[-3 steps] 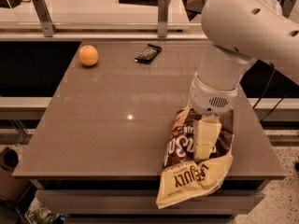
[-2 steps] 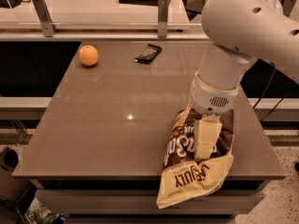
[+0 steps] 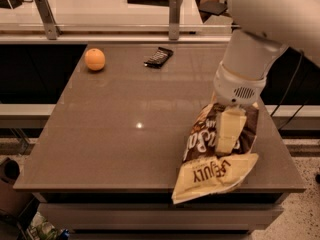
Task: Move brown chip bag near rxbar chocolate
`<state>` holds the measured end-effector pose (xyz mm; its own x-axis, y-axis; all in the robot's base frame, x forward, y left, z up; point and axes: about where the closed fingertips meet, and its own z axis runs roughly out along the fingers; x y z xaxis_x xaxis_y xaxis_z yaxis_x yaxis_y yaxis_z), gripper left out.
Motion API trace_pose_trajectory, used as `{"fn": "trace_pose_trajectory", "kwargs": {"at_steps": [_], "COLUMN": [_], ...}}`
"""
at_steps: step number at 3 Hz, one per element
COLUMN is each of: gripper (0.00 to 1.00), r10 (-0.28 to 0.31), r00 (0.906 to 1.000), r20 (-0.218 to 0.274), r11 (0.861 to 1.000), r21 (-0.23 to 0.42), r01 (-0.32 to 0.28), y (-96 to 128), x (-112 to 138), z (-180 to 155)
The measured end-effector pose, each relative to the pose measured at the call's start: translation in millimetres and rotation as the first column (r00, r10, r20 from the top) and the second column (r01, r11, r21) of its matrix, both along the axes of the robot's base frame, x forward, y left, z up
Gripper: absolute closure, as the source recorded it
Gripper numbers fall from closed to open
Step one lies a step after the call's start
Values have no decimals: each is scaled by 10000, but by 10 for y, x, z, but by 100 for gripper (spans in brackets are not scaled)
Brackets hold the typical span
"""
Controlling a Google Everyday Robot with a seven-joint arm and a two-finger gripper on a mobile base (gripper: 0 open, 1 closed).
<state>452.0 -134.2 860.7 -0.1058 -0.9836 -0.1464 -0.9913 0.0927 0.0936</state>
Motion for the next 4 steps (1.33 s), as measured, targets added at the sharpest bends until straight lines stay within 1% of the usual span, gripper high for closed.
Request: {"fn": "trace_pose_trajectory", "kwargs": {"at_steps": [1,2,3,4], "gripper": [100,100,100,100], "r10": [-927,-1446,-1864,-2065], "r00": [9917,9765,9548,9261], "r20": [891,1601,2314,3157], "r11": [9955,9889,9811,9758], "r21": [-103,-95,-79,-33], "r01": [940,1480,1935,2187], "y": [-332,-513,-642,-717], "x": [391,671,947,1336], "z": [364,642,917,1149]}}
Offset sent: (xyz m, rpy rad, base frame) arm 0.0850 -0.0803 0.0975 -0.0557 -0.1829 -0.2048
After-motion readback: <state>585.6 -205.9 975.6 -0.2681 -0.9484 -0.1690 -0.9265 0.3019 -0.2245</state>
